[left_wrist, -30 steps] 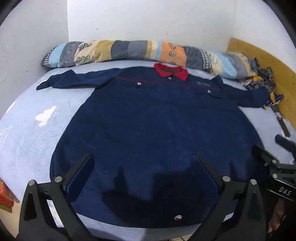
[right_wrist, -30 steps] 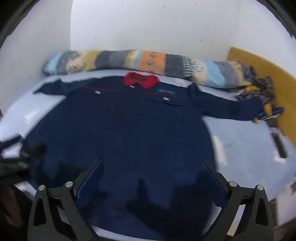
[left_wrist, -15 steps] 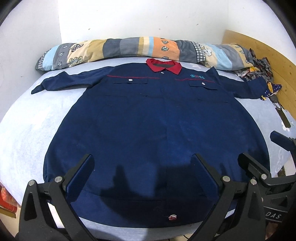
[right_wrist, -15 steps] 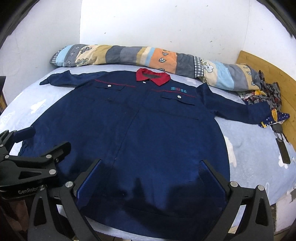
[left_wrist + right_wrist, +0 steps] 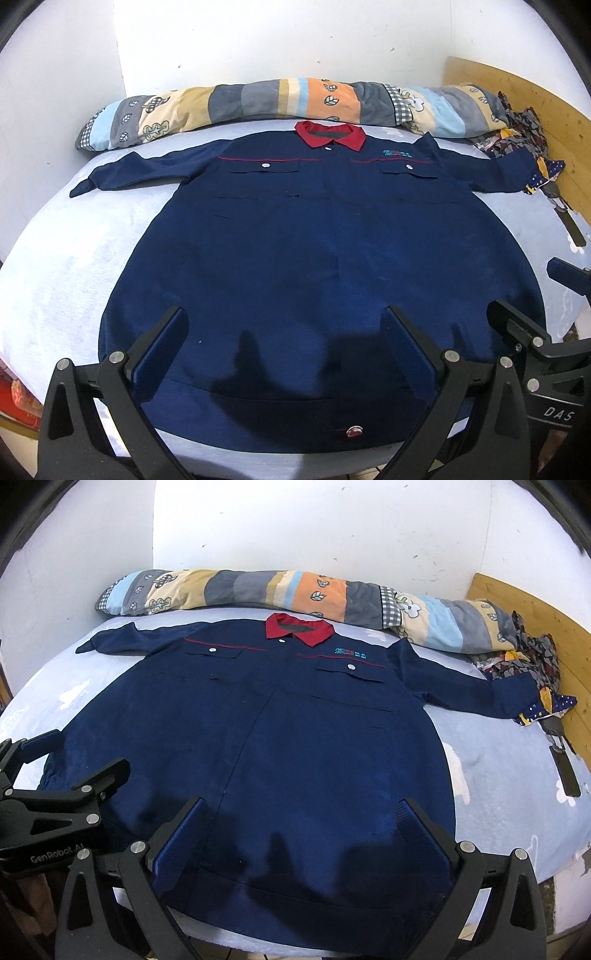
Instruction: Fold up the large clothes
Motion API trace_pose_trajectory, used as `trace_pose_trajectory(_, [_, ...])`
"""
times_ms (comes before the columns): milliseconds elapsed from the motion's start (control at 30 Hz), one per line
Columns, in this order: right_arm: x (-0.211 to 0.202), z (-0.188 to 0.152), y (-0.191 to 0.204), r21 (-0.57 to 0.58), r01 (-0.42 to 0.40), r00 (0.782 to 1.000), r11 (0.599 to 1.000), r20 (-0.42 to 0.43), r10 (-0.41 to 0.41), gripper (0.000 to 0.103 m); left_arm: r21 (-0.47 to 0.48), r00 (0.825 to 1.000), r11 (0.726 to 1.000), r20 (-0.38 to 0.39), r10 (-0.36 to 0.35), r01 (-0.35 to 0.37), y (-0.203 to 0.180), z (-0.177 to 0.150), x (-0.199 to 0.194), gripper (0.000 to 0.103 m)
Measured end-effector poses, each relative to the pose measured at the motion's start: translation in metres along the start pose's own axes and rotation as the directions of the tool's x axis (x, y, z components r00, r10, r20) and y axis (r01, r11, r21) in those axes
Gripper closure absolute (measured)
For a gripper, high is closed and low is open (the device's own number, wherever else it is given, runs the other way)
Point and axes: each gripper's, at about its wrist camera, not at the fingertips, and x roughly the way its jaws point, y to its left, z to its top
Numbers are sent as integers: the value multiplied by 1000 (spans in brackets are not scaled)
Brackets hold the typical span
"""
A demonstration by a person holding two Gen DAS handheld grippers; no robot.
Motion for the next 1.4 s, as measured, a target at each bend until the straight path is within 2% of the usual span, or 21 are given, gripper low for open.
trace_pose_trajectory(167, [0, 0, -4, 3, 1, 1000, 1000, -2, -1, 1, 17, 1000, 1000, -21, 19, -18, -3, 1, 0, 0])
trace_pose_trajectory(400, [3, 0, -3, 4, 11, 1000, 1000, -8, -11, 1, 20, 1000, 1000, 23, -8, 7, -2, 1, 0, 0])
trace_pose_trajectory(1400, [0, -4, -8, 0, 35, 999, 999, -4, -35, 1, 12, 1000, 1000, 9, -14, 13, -1, 2, 1, 0])
